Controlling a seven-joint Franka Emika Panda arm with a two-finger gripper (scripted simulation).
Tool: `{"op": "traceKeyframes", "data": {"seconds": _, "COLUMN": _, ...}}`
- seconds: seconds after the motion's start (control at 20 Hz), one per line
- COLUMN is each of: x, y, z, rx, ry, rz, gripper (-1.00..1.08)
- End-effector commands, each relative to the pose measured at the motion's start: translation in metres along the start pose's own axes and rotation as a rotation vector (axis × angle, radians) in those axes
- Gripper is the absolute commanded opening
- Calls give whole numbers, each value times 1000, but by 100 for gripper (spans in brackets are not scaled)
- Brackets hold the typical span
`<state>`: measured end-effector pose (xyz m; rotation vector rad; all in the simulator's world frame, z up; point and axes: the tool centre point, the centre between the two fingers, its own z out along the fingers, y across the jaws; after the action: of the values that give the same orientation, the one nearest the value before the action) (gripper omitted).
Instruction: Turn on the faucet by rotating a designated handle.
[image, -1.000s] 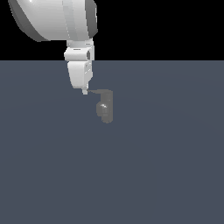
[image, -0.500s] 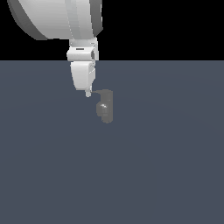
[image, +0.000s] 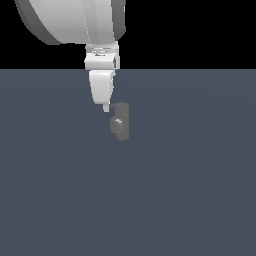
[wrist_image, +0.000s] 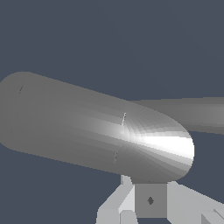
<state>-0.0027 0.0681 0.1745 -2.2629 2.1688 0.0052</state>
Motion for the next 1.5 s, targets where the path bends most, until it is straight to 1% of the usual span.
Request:
{"op": "traceKeyframes", "data": {"seconds": 0.0, "x": 35, "y": 3, "z": 0, "rx": -1, "ry": 6, "rz": 31, "gripper": -100}}
{"op": "traceKeyframes", "data": {"seconds": 0.25, "x": 68, "y": 11, "z": 1, "rx": -3, "ry": 7, "rz": 36, "gripper": -100}}
{"op": "traceKeyframes", "data": {"seconds": 0.3, "x": 68, "y": 11, "z": 1, "rx": -3, "ry": 7, "rz": 36, "gripper": -100}}
{"op": "traceKeyframes", "data": {"seconds": 0.35, "x": 35, "y": 7, "z": -1, "rx": 1, "ry": -6, "rz": -9, "gripper": -100}}
{"op": "traceKeyframes", "data": {"seconds": 1.45, "x": 119, "y": -29, "z": 0, "rx": -2, "ry": 5, "rz": 29, "gripper": -100}}
